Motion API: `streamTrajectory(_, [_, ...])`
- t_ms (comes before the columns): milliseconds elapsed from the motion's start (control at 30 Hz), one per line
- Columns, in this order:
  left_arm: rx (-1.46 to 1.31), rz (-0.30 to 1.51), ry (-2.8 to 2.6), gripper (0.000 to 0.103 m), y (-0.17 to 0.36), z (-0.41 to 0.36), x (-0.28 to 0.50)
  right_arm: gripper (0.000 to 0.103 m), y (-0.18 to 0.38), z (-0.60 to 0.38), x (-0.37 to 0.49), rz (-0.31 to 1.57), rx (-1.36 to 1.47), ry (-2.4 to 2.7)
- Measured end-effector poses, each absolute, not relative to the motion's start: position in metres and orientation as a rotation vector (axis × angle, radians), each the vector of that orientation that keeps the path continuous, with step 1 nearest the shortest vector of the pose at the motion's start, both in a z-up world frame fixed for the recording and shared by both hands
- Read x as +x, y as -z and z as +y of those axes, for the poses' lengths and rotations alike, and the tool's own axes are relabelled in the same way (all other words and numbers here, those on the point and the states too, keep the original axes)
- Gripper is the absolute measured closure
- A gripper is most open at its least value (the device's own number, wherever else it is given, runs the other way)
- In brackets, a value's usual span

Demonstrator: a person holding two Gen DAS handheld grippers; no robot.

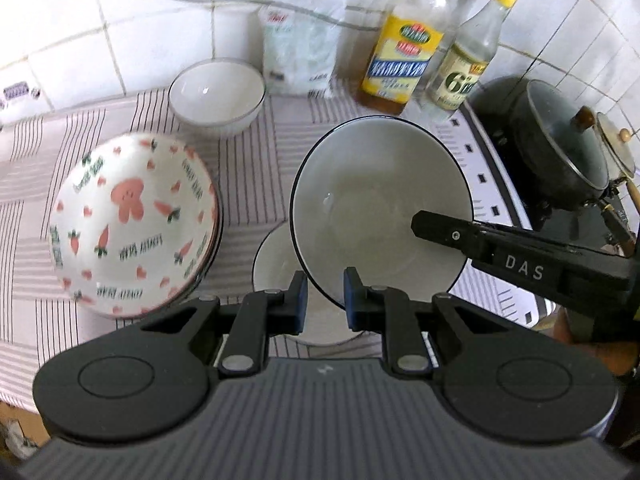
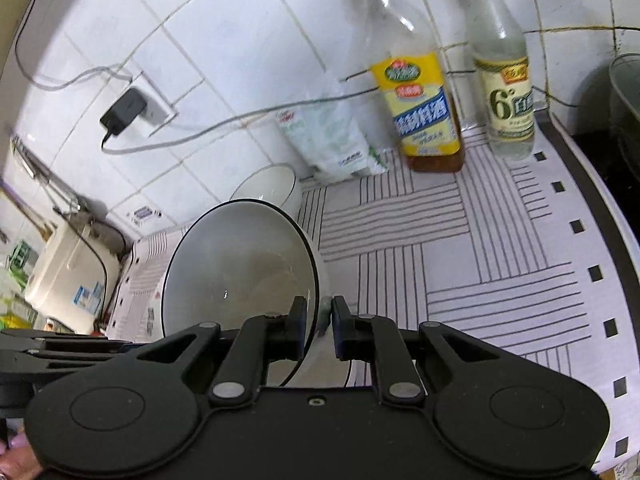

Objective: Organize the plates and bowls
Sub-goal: 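Lift the second bowl with both grippers and carry it over the first bowl, then lower the second bowl into the first bowl and open both grippers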

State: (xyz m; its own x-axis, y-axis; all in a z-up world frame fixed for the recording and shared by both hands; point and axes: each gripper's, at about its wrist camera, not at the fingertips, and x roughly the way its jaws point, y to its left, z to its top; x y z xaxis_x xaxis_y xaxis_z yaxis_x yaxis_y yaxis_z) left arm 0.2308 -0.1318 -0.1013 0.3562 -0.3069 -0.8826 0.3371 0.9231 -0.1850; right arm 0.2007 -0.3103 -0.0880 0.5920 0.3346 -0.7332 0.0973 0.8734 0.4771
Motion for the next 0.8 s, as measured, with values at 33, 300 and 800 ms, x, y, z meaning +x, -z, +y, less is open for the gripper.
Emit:
streamTrajectory(33, [0.029,1.144,0.410,0.086,0.105,-0.130,0.230,0.086,0.091,-0.308,0.200,0.939,0.505,-0.150])
streamTrajectory(300, [-0.033,1.234,0.373,0.086,0.132,-0.119,0.228,0.086,0.108,-0.289,0.195,0.953,0.394,-0.176])
streamTrajectory(800, [-0.128,1.358,0.321,0.086,0.158,-0.111,0.243,0.086,0.123,-0.250,0.200,0.939,0.017,-0.168])
